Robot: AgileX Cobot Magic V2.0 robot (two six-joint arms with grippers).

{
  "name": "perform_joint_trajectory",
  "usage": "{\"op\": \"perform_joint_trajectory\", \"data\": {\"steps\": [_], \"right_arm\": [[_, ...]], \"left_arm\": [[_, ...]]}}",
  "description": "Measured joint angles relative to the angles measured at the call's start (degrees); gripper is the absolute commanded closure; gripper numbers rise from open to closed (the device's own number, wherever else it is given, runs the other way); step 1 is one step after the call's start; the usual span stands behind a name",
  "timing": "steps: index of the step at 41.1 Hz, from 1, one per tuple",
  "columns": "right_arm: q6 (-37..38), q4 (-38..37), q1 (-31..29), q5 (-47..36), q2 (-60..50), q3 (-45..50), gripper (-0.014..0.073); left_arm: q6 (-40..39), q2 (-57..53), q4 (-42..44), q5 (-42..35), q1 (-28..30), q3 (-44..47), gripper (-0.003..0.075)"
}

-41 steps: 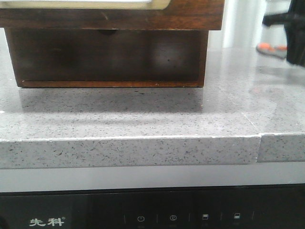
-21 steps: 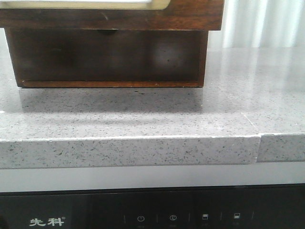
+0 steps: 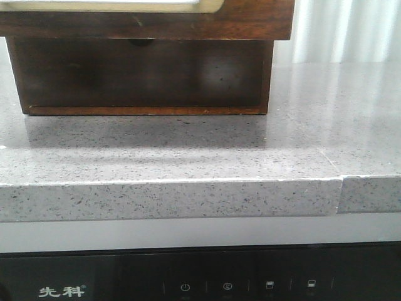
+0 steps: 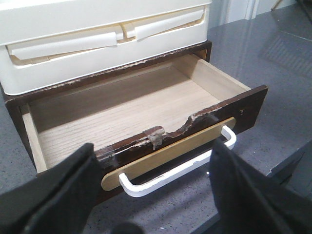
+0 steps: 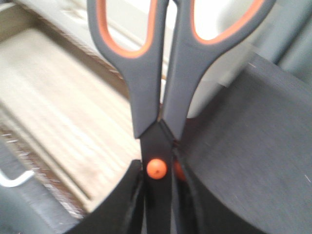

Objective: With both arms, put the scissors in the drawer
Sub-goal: 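Carry the scissors with the right gripper over the open drawer, then lower the scissors into the drawer and open the right gripper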

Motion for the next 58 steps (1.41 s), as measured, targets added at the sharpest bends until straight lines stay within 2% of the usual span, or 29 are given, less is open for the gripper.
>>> {"op": "perform_joint_trajectory", "data": {"steps": [10, 17, 39, 43, 52, 58], "right_arm": [[-8.39, 0.63, 10.77, -4.18, 4.87, 0.0, 0.0484], [-15.12, 0.63, 15.28, -6.75, 9.47, 0.0, 0.0484], [-23.95, -6.01, 16.67, -8.77, 20.53, 0.0, 0.0477], [-24.07, -6.12, 16.67, -8.8, 20.85, 0.0, 0.043], [-24.27, -7.21, 16.67, -9.26, 21.5, 0.0, 0.0265], [-24.27, -7.58, 16.67, -9.87, 21.62, 0.0, 0.0246]], "left_arm": [[0.0, 0.0, 0.0, 0.0, 0.0, 0.0, 0.0261], [0.0, 0.0, 0.0, 0.0, 0.0, 0.0, 0.0261], [0.0, 0.0, 0.0, 0.0, 0.0, 0.0, 0.0261], [0.0, 0.0, 0.0, 0.0, 0.0, 0.0, 0.0261], [0.0, 0.0, 0.0, 0.0, 0.0, 0.0, 0.0261], [0.0, 0.0, 0.0, 0.0, 0.0, 0.0, 0.0261]]}}
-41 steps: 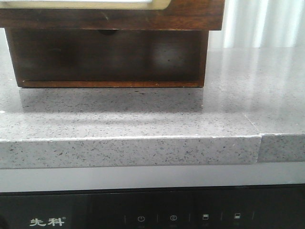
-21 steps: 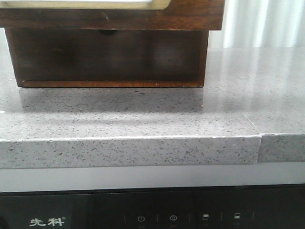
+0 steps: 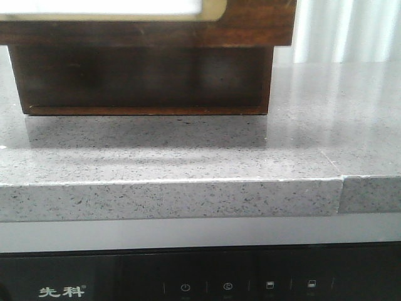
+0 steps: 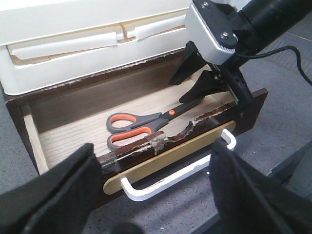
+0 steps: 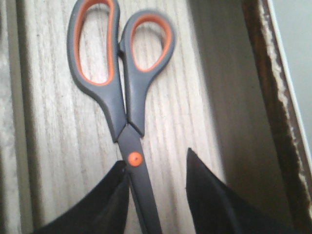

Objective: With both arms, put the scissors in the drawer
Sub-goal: 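Lower the scissors into the drawer and open the right gripper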

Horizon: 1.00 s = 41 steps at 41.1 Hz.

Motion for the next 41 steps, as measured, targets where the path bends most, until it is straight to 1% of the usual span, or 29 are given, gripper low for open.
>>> {"op": "perform_joint_trajectory", "data": {"steps": [6, 12, 17, 24, 28, 31, 35, 41], "right_arm": [[0.63, -0.13, 0.0, -0.09, -0.44, 0.0, 0.0246], [5.07, -0.13, 0.0, -0.2, -3.04, 0.0, 0.0246], [12.56, -0.37, 0.0, 0.2, -6.6, 0.0, 0.0253], [26.84, -0.37, -1.39, 4.09, -12.96, 0.45, 0.0253], [33.34, -0.37, -2.7, 5.17, -17.79, 3.99, 0.0253], [36.09, -0.48, -3.19, 5.17, -21.25, 7.71, 0.0253], [37.85, -0.58, -3.4, 4.91, -26.66, 13.53, 0.0253], [38.39, -0.58, -3.4, 4.55, -34.15, 22.01, 0.0253]], "left_arm": [[0.0, 0.0, 0.0, 0.0, 0.0, 0.0, 0.0261], [0.0, 0.0, 0.0, 0.0, 0.0, 0.0, 0.0261], [0.0, 0.0, 0.0, 0.0, 0.0, 0.0, 0.0261], [0.0, 0.0, 0.0, 0.0, 0.0, 0.0, 0.0261], [0.0, 0.0, 0.0, 0.0, 0.0, 0.0, 0.0261], [0.0, 0.0, 0.0, 0.0, 0.0, 0.0, 0.0261], [0.0, 0.0, 0.0, 0.0, 0.0, 0.0, 0.0261], [0.0, 0.0, 0.0, 0.47, 0.0, 0.0, 0.0261]]}}
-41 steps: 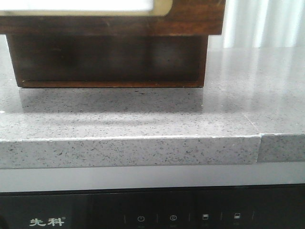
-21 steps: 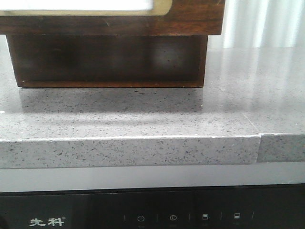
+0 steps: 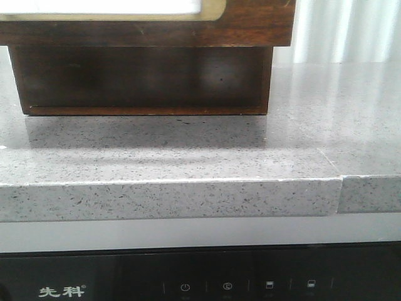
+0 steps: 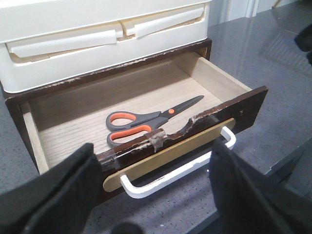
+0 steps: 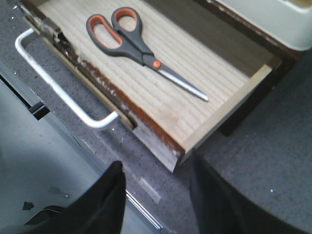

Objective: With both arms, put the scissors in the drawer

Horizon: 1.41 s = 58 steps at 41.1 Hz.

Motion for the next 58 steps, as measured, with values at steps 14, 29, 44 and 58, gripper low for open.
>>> {"op": "perform_joint_trajectory", "data": {"steps": [14, 29, 44, 58], "right_arm": [[1.56, -0.12, 0.0, -1.09, -17.61, 16.32, 0.0253], [6.29, -3.13, 0.0, -3.67, -26.18, 22.99, 0.0263], [6.29, -3.25, 0.0, -3.93, -26.18, 22.99, 0.0646], [6.32, -3.25, 0.0, -3.93, -26.18, 22.99, 0.066]], "left_arm": [[0.0, 0.0, 0.0, 0.3, 0.0, 0.0, 0.0261], [0.0, 0.0, 0.0, 0.65, 0.0, 0.0, 0.0304], [0.0, 0.0, 0.0, 1.05, 0.0, 0.0, 0.072], [0.0, 0.0, 0.0, 1.08, 0.0, 0.0, 0.0741]]}}
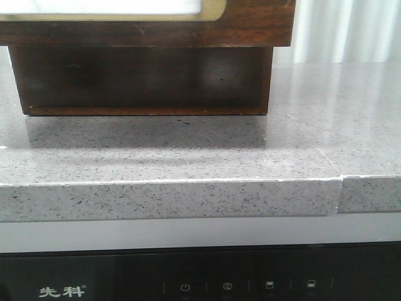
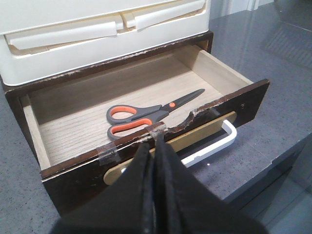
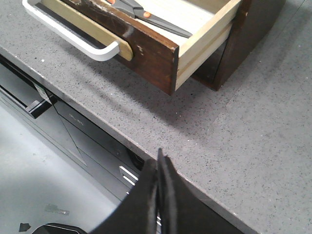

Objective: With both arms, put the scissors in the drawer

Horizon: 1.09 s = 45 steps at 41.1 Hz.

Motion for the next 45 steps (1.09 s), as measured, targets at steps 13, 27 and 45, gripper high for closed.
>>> {"op": "perform_joint_trajectory", "data": {"steps": [13, 27, 45], "right_arm": [[0.0, -0.45, 0.0, 0.0, 0.0, 0.0, 0.066], [0.1, -0.66, 0.0, 0.0, 0.0, 0.0, 0.066], [0.1, -0.66, 0.0, 0.0, 0.0, 0.0, 0.066]], "left_arm": [[0.0, 0.0, 0.0, 0.09, 0.0, 0.0, 0.0741], [0.0, 0.0, 0.0, 0.09, 0.0, 0.0, 0.0741], [0.0, -5.97, -0.95, -9.86, 24.51, 10.72, 0.0741]]}}
